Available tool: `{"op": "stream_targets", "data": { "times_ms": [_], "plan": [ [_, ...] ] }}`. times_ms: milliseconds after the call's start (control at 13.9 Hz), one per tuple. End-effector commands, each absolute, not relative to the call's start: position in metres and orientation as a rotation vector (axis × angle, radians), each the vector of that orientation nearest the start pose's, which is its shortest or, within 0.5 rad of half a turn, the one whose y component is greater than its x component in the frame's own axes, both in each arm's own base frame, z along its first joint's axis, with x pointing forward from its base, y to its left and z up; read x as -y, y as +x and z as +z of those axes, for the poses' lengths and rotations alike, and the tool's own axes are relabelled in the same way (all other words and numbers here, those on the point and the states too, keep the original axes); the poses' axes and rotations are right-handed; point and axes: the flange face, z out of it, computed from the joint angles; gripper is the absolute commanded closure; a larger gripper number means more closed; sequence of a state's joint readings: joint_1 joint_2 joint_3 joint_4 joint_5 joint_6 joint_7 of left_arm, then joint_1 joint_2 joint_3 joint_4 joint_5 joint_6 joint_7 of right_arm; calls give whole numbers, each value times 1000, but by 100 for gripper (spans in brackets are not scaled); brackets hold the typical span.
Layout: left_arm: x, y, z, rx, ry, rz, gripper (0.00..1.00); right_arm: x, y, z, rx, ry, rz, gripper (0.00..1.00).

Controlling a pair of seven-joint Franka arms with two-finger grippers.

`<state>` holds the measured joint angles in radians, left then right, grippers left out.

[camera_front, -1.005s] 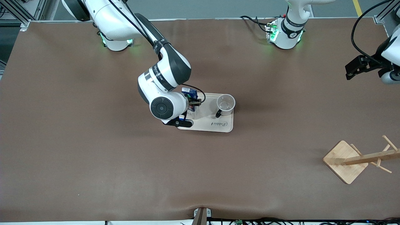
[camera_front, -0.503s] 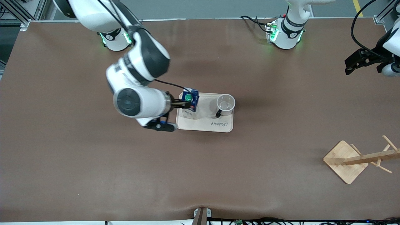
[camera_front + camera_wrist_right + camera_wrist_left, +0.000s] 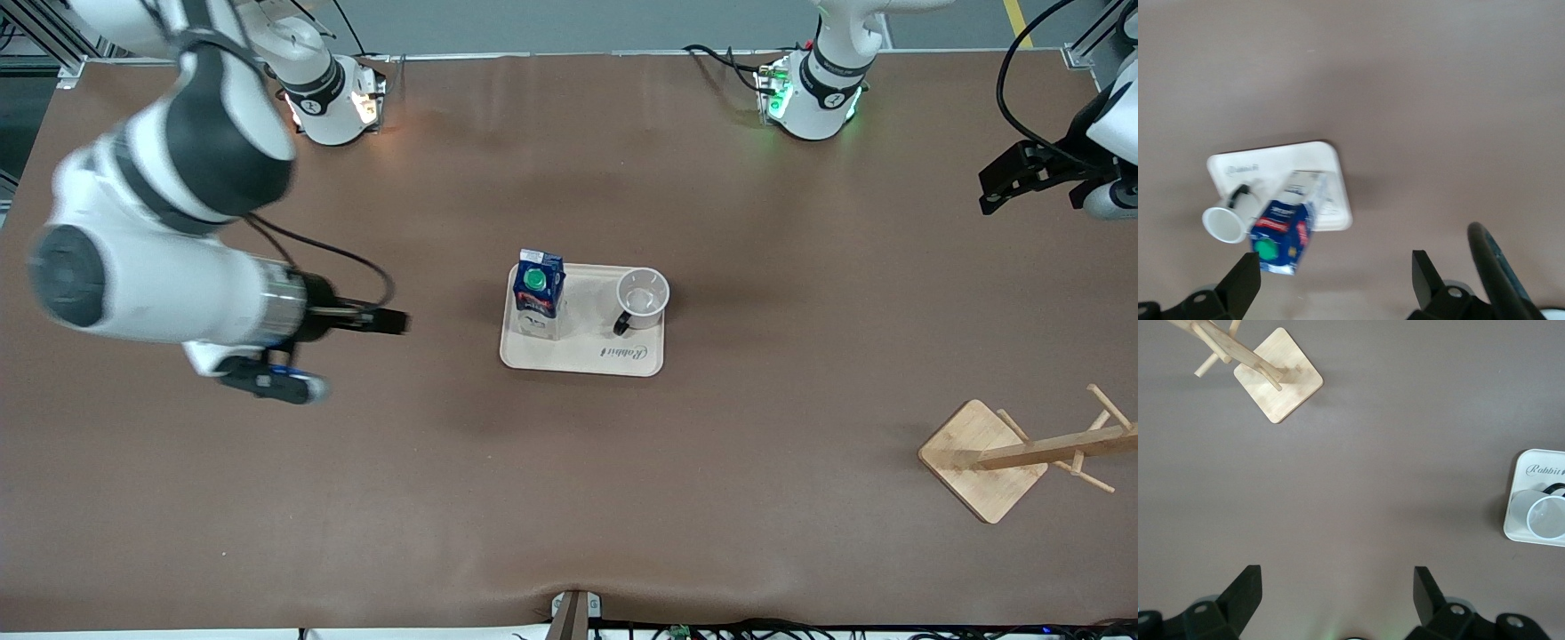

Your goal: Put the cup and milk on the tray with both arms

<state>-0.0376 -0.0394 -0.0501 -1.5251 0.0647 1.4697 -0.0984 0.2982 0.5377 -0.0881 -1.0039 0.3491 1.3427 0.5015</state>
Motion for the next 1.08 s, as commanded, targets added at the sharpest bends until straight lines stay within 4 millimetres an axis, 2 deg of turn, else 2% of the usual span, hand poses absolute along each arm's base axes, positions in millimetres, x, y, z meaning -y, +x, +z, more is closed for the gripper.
{"op": "stream_targets", "data": {
  "times_ms": [0,72,144,215,359,431,646,718,862,933,1005],
  "plan": [
    [39,525,649,2,-3117,33,0,-138,636,581,-410,-2976,386,0],
    [43,526,648,-7,-3117,33,0,-122,631,598,-419,-3063,315,0],
    [45,524,649,-5,-3116,33,0,-110,622,619,-341,-3133,240,0],
    [45,522,651,-5,-3118,31,0,-94,619,626,-224,-3160,228,0],
    [43,517,655,0,-3119,19,0,-39,619,621,-32,-3141,298,0],
    [43,516,656,0,-3119,16,0,-22,616,614,-20,-3144,339,0],
    [45,510,658,-5,-3120,12,0,51,589,581,-183,-3118,356,0],
    [45,510,658,-5,-3120,12,0,55,579,573,-190,-3120,339,0],
    [48,510,658,4,-3123,-2,0,57,560,548,-218,-3156,436,0],
    [48,509,658,4,-3123,-14,0,65,558,543,-246,-3153,439,0],
    [48,509,656,4,-3124,-38,0,71,559,548,-265,-3142,416,0]
  ]
}}
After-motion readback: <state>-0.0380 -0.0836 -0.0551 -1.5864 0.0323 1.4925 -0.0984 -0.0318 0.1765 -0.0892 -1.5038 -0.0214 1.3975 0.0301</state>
